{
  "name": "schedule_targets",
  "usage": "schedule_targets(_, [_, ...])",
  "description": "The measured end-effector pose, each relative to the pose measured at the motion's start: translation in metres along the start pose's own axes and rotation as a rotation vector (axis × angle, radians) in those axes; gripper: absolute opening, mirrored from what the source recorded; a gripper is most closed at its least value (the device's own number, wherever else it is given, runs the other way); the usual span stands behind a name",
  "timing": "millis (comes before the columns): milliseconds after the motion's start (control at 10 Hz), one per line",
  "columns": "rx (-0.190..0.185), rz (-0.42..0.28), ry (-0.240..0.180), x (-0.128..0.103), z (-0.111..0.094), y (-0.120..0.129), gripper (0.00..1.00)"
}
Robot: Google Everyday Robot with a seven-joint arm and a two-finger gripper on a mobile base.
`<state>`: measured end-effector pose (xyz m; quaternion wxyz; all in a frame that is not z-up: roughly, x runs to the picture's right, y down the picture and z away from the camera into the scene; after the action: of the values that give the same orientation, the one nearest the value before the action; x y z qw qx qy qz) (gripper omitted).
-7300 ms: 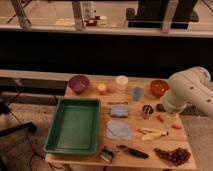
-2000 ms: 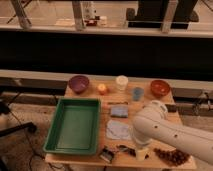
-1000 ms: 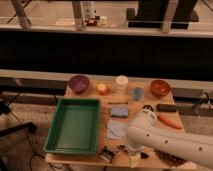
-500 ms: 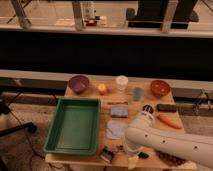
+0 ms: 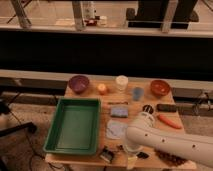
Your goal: Place brush in table surface
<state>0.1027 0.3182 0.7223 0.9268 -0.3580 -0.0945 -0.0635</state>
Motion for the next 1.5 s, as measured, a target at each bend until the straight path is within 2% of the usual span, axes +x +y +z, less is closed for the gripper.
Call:
schedule_targets(700, [-0.012, 0.039, -0.027, 0.001, 0.014, -0.003, 0.8])
schedule_targets(900, [-0.016, 0.051, -0.03, 0.003, 0.017, -0.003, 0.73])
schedule_targets(1100, [-0.017, 0.059, -0.032, 0.005, 0.018, -0.004, 0.58])
schedule_targets(1500, [-0.029, 0.073, -0.031, 0.007, 0.022, -0.003, 0.55])
